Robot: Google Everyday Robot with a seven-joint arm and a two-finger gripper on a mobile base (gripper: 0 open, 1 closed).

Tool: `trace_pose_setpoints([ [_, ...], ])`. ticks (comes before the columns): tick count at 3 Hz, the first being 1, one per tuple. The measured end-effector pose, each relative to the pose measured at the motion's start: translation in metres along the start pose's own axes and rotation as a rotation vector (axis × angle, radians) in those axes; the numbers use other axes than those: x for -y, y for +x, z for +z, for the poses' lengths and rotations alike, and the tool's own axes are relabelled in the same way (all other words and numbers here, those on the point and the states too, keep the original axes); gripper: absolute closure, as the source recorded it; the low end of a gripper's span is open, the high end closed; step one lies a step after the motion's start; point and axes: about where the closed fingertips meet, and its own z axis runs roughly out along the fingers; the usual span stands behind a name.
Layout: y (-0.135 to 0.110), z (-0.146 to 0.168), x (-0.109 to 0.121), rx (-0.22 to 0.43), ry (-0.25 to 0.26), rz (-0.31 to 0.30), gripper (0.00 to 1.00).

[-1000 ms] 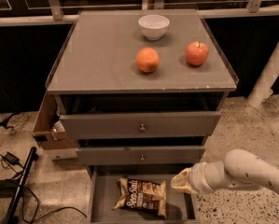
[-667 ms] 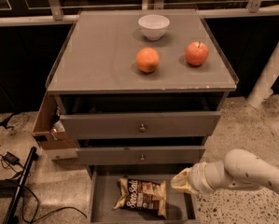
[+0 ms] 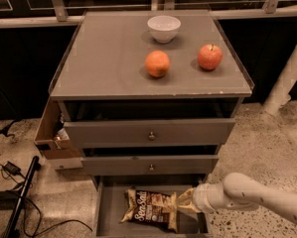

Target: Pick brown chip bag from bottom drawer and place on counter

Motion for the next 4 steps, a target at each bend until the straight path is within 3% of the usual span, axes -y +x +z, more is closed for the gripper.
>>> trace_pose_setpoints([
  [1,0.026,0.065,0.013,0.040,-0.014,-0.014,1.00],
  [2,0.060,0.127,0.013,0.103,-0.014,0.015,1.00],
  [3,0.060,0.127,0.014,0.103,-0.013,0.013,1.00],
  [4,0.065,0.138,0.012,0.088,0.005,-0.014,0.81],
])
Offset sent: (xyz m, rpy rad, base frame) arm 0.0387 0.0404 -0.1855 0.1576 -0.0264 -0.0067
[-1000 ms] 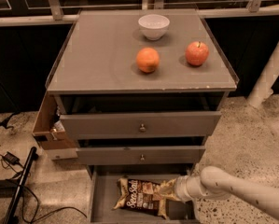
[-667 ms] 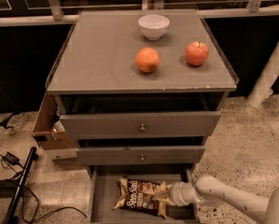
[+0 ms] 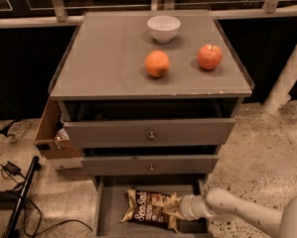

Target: Pick brown chip bag from bottom drawer and place on counter

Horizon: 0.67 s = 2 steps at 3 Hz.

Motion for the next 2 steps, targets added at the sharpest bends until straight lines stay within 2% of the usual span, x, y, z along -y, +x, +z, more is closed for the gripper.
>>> trace_pose_setpoints([
  [2,0.010,0.021,0.004,-0.012,0.022,-0.040,0.34],
])
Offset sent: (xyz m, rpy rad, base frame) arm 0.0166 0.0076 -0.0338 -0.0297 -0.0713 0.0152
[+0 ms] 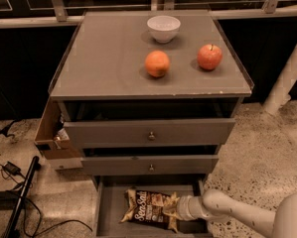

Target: Pick brown chip bag from bottom drawer and place on counter

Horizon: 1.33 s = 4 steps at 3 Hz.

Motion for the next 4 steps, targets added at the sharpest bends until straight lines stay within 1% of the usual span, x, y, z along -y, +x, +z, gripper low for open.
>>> trace_pose_setpoints([
  [1,0.004,0.011,0.004,0.010,0.004,-0.015,0.11],
  [2,0.009,0.023,0.008,0.028,0.010,-0.021,0.00],
  [4,0.021,0.049,0.018,0.068,0.023,-0.013,0.00],
])
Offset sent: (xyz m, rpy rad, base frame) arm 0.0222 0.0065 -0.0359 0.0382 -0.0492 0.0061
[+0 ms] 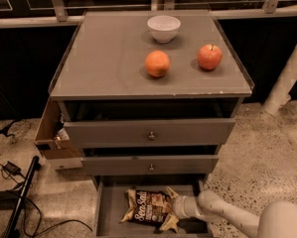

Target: Pick brown chip bag from bottom drawer and place on counter

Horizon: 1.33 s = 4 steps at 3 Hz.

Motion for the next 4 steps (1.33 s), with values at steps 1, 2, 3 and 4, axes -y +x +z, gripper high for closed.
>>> trace_pose_setpoints([
  [1,0.009,0.021,0.007,0.028,0.010,0.007,0.00],
  [2,0.017,0.036,0.006,0.046,0.007,0.013,0.00],
  [3,0.019,0.036,0.007,0.045,0.009,0.014,0.19],
  [4,0.019,0.036,0.007,0.045,0.009,0.014,0.42],
])
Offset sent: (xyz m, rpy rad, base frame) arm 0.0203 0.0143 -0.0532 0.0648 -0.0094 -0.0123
